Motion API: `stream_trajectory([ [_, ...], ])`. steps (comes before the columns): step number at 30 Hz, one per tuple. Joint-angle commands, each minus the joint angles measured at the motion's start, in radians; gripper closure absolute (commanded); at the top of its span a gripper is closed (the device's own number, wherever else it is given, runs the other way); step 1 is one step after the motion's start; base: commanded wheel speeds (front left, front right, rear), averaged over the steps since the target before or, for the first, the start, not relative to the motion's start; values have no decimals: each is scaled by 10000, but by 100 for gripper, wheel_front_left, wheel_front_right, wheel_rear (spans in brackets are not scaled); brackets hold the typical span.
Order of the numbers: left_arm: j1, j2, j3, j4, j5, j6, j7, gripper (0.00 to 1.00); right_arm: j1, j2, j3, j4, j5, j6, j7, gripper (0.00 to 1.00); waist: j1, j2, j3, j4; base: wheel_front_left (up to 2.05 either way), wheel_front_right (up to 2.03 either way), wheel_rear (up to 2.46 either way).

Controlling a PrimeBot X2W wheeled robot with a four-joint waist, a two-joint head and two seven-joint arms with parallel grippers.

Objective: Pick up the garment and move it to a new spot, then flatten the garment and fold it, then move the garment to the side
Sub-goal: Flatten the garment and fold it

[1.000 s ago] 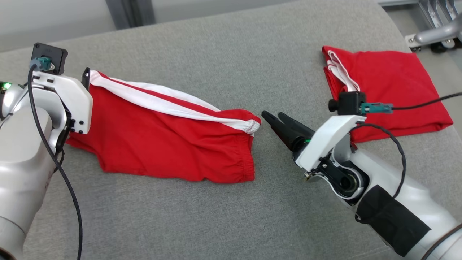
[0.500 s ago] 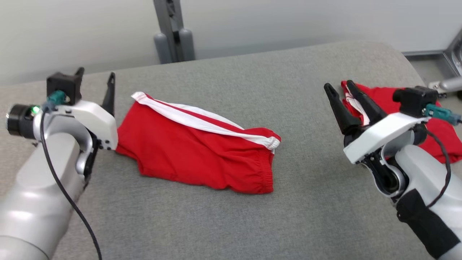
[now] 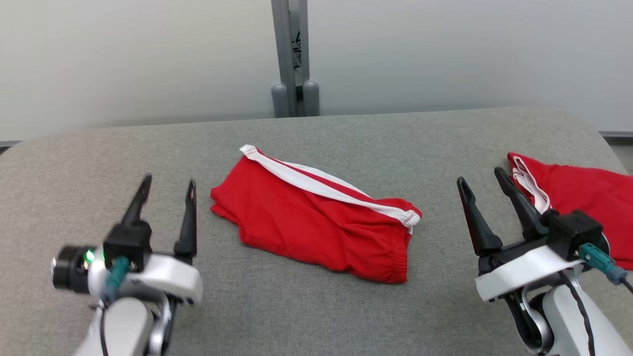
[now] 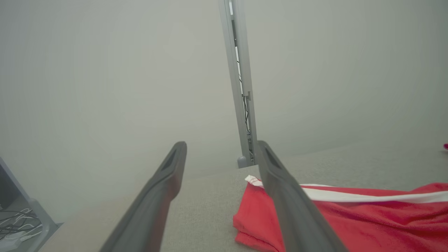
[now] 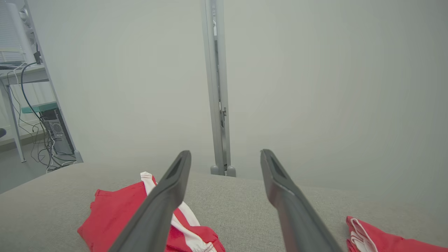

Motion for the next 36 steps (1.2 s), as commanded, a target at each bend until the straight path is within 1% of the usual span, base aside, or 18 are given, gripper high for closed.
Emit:
stream_trajectory([
  [1, 408, -172, 156, -190, 215, 89, -26, 0, 203, 119, -198, -67, -153, -1, -9, 0, 0, 0, -108, 135, 0, 0, 0],
  [4, 1423, -696, 772, -601, 477, 31, -27, 0, 701, 495, -630, -43, -448, 1, -6, 0, 0, 0, -186, 207, 0, 0, 0],
  [7, 2280, -1284, 1442, -627, 545, -360, -27, 0, 1046, 757, -870, 219, -634, 1, -8, 0, 0, 0, -243, 251, 0, 0, 0],
  [8, 2280, -1284, 1442, -627, 545, -360, -27, 0, 1046, 757, -870, 219, -634, 1, -8, 0, 0, 0, -243, 251, 0, 0, 0],
  [9, 2683, -1655, 1912, -559, 592, -765, -27, 0, 1214, 903, -904, 410, -680, 1, -8, 0, 0, 0, -270, 272, 0, 0, 0],
  [11, 2980, -1854, 2256, -450, 995, -1039, -29, 0, 1288, 970, -805, 660, -664, 1, -7, 0, 0, 0, -287, 276, 0, 0, 0],
  [13, 3208, -2197, 2600, -382, 1110, -1268, -28, 0, 1300, 995, -732, 863, -643, 1, -8, 0, 0, 0, -300, 283, 0, 0, 0],
  [18, 3280, -2526, 3088, -228, 1781, -1830, -28, 0, 1201, 1053, -726, 1011, -598, 1, -9, 0, 0, 0, -273, 360, 0, 0, 0],
  [21, 3129, -2627, 3305, -144, 2057, -2060, -28, 0, 1125, 1111, -591, 1360, -118, 1, -7, 0, 0, 0, -209, 461, 0, 0, 0],
  [23, 3060, -2730, 3416, -110, 2190, -2198, -28, 0, 980, 1132, -371, 1830, 382, 1, 12, 0, 0, 0, -150, 543, 0, 0, 0],
  [25, 3079, -2786, 3542, -97, 2409, -2036, -29, 0, 788, 1138, -181, 2339, 878, 1, 146, 0, 0, 0, -70, 649, 0, 0, 0],
  [26, 3079, -2786, 3542, -97, 2409, -2036, -29, 0, 788, 1138, -181, 2339, 878, 1, 146, 0, 0, 0, -70, 649, 0, 0, 0],
  [30, 3091, -2854, 3431, -149, 2646, -2082, -29, 0, 334, 1162, 92, 3156, 2057, 1, 437, 0, 0, 0, 144, 914, 0, 0, 0],
  [33, 3133, -2897, 3407, -192, 2712, -2039, -29, 0, 41, 1161, 254, 3608, 2941, 1, 649, 0, 0, 0, 272, 1091, 0, 0, 0],
  [36, 3087, -2921, 3407, -272, 2772, -1995, -29, 0, -217, 1120, 317, 4248, 3485, 1, 922, 0, 0, 0, 356, 1257, 0, 0, 0],
])
